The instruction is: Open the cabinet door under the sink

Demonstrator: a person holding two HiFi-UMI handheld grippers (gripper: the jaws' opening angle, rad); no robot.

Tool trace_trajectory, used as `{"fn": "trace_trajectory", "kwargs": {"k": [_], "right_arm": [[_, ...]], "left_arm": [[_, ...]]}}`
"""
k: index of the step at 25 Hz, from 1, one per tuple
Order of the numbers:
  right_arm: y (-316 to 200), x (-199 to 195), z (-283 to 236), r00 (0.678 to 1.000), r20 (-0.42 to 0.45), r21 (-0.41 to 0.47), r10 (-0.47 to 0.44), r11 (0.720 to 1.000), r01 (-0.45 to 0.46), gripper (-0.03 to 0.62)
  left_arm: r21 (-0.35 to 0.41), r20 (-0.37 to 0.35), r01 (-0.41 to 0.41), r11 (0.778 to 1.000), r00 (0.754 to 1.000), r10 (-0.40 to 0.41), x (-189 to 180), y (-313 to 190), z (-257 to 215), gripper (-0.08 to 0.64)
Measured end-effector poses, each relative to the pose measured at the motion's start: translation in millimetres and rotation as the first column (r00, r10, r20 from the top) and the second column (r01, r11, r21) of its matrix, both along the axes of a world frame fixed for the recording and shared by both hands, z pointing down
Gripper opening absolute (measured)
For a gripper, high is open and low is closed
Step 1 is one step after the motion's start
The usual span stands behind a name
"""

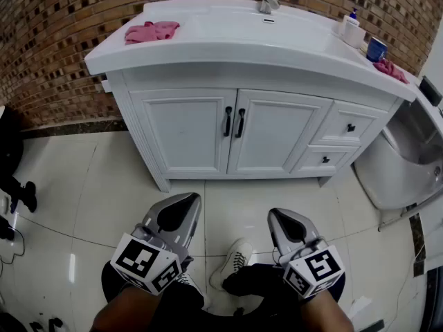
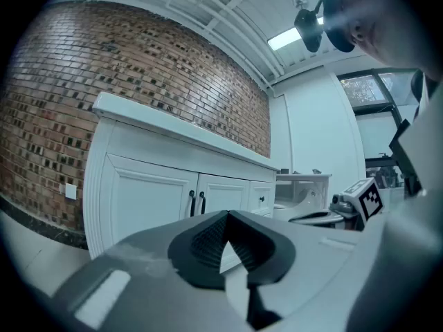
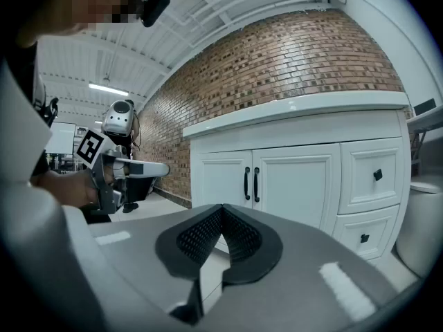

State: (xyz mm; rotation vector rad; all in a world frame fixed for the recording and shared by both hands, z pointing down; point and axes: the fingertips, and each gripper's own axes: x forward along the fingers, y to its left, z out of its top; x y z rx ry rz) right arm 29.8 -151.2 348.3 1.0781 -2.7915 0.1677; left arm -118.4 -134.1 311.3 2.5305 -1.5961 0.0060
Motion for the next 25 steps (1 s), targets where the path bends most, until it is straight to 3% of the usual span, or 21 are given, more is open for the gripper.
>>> {"fn": "trace_trajectory", "kwargs": {"k": [9,15,21,25], "right_arm": [[-55.8,-13.8,20.1,1.000,-0.022,-0.029,0.003,1.000,-0.004,0.008],[-72.2,-22.0,24.1,1.000,-0.031,-0.033,-0.005,0.999,0.004,0.008],[-106.6,-30.6,25.7,0.998,-0.043,0.010,0.043,0.999,-0.042,0.008],[-133.0,-47.3,33.8,0.988,-0.148,0.088,0.033,0.996,-0.020,0.008]], "left_arm": [[0.028,0.048,0.008,1.000,0.999,-0.009,-10.7,-59.4,9.2,0.003],[-0.013,0.003,0.003,1.000,1.000,-0.003,-13.5,-75.7,28.3,0.003],[-0.025,-0.016,-0.003,1.000,1.000,0.002,-15.1,-88.9,35.7,0.003],[-0.039,-0.015,-0.015,0.999,1.000,0.015,-11.8,-94.2,43.2,0.003]]}}
